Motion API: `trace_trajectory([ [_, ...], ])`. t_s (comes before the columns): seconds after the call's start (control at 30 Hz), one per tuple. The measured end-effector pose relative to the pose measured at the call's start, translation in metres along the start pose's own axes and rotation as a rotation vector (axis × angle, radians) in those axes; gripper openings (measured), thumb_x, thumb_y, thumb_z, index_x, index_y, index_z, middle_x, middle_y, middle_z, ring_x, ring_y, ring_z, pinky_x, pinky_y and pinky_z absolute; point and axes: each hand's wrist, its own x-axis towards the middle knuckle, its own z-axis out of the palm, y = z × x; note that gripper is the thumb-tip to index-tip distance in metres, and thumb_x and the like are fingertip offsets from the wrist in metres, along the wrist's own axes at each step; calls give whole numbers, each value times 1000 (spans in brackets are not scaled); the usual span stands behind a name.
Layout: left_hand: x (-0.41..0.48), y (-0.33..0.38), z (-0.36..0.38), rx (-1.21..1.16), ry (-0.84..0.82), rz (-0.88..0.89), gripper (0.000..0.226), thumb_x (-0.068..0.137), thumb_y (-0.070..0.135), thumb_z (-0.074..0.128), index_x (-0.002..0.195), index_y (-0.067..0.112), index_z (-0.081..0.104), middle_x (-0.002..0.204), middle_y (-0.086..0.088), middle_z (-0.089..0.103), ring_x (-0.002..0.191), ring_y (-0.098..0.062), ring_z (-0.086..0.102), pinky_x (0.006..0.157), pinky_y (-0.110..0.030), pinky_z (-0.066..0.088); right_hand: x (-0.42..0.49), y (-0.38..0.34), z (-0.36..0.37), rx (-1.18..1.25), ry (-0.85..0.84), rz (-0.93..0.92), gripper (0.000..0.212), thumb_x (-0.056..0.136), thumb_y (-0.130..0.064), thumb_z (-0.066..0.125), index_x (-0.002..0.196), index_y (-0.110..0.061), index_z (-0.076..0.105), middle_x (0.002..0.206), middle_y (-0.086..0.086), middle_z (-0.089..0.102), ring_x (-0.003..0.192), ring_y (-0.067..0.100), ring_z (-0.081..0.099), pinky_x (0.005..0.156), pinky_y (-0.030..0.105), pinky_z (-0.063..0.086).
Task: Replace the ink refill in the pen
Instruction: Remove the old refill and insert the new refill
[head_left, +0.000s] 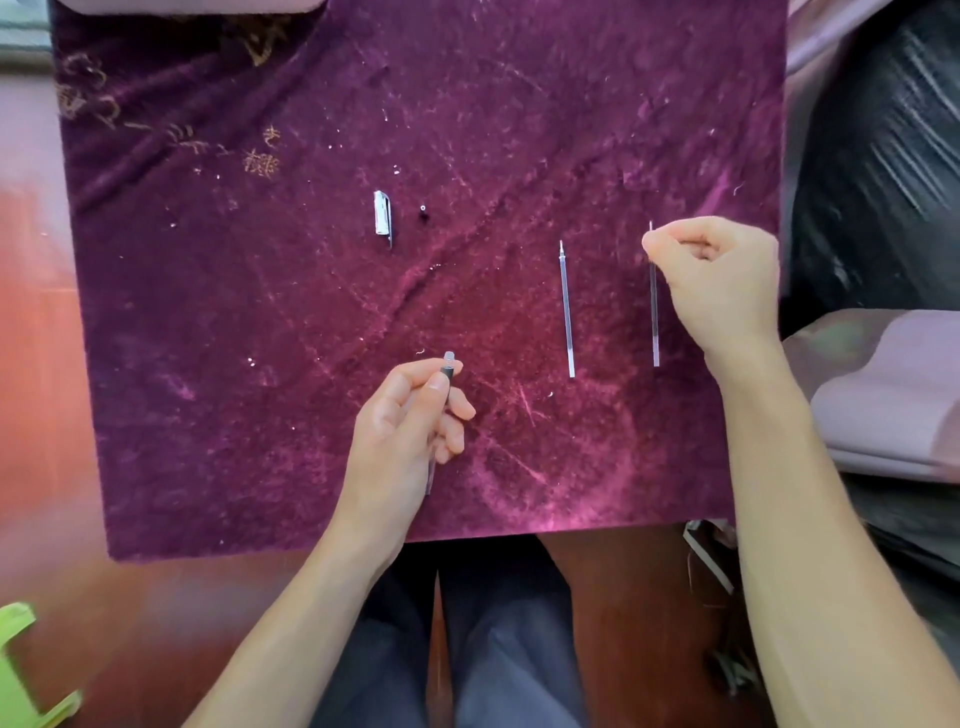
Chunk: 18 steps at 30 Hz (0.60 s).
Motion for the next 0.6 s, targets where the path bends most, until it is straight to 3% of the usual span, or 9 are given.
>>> trace_trajectory([
  [0.13, 2, 1, 3, 7, 2, 0, 21, 105, 15, 48, 112, 14, 68, 79, -1, 67, 54, -8, 53, 55, -23, 43, 6, 8, 1, -96, 50, -6, 7, 82, -36, 70, 78, -35, 76, 60, -29, 68, 60, -17, 62, 60, -1, 42],
  [0.23, 2, 1, 4, 7, 11, -6, 21, 105, 14, 48, 111, 14, 68, 79, -2, 67, 54, -8, 53, 54, -23, 43, 7, 10, 5, -127, 71, 4, 9, 85, -36, 70, 83, -32, 78, 66, -20, 69, 60, -17, 62, 61, 0, 43],
  [0.6, 3, 2, 2, 11, 24, -9, 21, 105, 12, 47, 111, 12, 67, 78, -3, 67, 54, -8, 53, 52, -22, 42, 11, 9, 12, -179, 107, 9, 9, 89, -32, 69, 88, -27, 77, 64, -21, 65, 59, -26, 58, 59, -8, 38],
])
